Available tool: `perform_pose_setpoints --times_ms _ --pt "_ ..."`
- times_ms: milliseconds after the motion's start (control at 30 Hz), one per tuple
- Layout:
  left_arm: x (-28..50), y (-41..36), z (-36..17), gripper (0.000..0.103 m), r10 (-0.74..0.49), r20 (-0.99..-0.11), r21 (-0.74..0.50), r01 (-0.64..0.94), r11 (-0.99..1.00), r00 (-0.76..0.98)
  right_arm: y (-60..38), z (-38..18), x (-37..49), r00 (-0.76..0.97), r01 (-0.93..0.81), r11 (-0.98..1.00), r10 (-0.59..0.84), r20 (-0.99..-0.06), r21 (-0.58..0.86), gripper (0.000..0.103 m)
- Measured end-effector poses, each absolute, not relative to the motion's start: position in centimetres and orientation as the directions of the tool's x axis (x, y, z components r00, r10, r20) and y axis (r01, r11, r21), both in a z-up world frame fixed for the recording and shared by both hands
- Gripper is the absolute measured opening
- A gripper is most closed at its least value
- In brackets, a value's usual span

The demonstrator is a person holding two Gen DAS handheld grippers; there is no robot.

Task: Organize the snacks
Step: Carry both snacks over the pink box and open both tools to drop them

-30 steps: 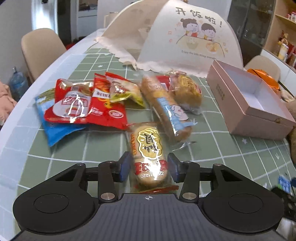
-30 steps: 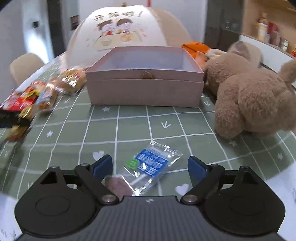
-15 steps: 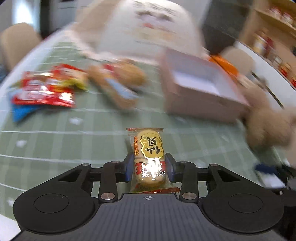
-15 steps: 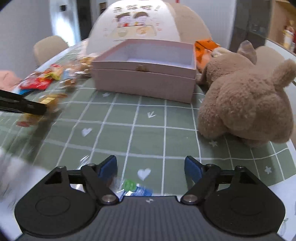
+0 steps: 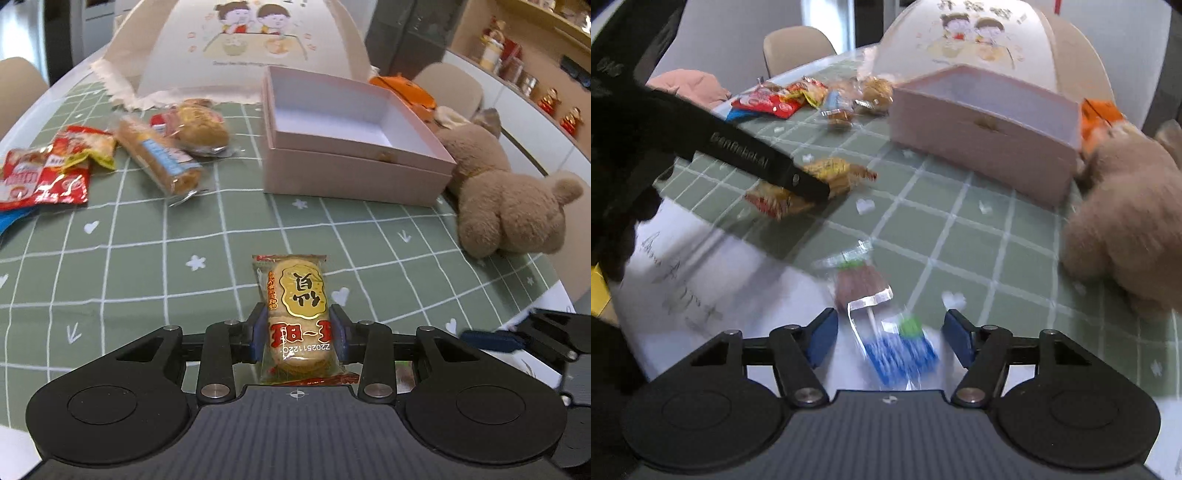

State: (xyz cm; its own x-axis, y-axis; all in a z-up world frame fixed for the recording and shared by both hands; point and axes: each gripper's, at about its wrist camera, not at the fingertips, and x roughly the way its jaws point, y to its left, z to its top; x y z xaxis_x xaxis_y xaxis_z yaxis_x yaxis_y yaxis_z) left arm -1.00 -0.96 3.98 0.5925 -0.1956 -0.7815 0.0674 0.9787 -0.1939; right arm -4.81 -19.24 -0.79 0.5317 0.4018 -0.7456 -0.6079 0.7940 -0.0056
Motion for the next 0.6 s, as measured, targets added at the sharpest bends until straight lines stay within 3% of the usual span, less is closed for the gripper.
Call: perform_pose_setpoints --times_ms 100,133,333,467,600 --pt "-1.5 -0.2 3.9 0.040 -0.207 -0.790 -0.217 0.052 0.975 0.577 -17.8 -0.5 -3.5 0.533 -0.609 0.793 0.410 -0.740 0.001 0.046" --pt "-1.8 0.0 4.1 0.040 -0.214 -0.788 -0.224 0.054 0.973 0.578 -17.4 -0.4 -3.1 0.532 -0.611 0.791 0.406 -0.743 -0.005 0.036" --pt "-2.6 0.4 7.6 0.040 -0.301 -0.751 -0.281 0.128 0.951 0.588 -18.7 4.2 -0.4 0.502 -0.586 0.807 0.436 -0.747 0.078 0.035" --pt "-1.4 -0.2 14.3 0.040 -0.399 -0.642 -0.291 0.273 0.917 0.655 -22.3 12.8 1.2 0.582 -0.546 0.824 0.503 -0.639 0.151 0.035" --pt "1.6 -0.1 20.1 0.040 -0.441 -0.514 -0.285 0.338 0.897 0.736 -23.8 21.0 3.1 0.705 -0.520 0.849 0.491 -0.511 0.099 0.035"
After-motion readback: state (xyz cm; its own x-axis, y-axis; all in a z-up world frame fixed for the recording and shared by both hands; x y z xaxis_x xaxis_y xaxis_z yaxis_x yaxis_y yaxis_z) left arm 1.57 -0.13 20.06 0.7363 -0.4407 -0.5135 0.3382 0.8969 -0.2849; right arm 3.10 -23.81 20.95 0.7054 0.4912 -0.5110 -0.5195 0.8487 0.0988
